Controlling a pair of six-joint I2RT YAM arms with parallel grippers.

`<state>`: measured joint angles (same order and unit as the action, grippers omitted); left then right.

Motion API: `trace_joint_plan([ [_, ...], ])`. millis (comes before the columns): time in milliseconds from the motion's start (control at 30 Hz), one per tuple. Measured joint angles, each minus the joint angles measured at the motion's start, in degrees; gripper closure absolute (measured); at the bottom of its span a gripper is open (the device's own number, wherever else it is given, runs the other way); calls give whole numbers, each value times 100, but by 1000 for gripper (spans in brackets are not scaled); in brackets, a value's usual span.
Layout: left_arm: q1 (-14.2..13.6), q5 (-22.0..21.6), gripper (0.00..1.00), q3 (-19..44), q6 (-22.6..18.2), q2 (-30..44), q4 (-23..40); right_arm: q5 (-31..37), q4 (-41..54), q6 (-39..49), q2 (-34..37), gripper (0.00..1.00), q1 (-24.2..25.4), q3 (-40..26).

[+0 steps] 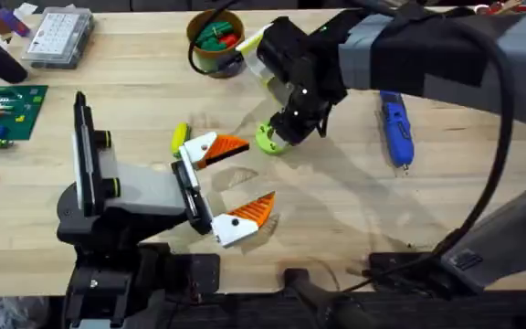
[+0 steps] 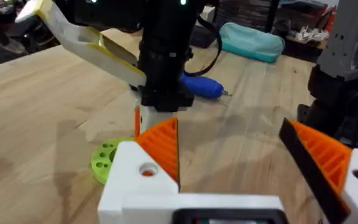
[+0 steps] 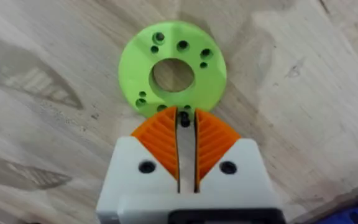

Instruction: Pick up the gripper from the table and insert it into the empty holder that is missing its gripper. Then pick up a screw, insert it into the mounting hole, and use the screwdriver to tighten it. Finally, clean up the table by picking up the vegetable and placing it into the bucket.

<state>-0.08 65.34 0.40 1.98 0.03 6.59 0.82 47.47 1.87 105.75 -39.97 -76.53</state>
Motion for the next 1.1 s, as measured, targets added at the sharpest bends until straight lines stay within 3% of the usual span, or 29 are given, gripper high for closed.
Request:
trace_joint_plan([
  [400, 0, 0, 14, 0, 0, 0, 0, 0, 23, -7, 0, 994, -3, 0],
  [1100, 0, 0, 14, 0, 0, 0, 2, 0, 97, -9, -64, 998, -4, -14],
])
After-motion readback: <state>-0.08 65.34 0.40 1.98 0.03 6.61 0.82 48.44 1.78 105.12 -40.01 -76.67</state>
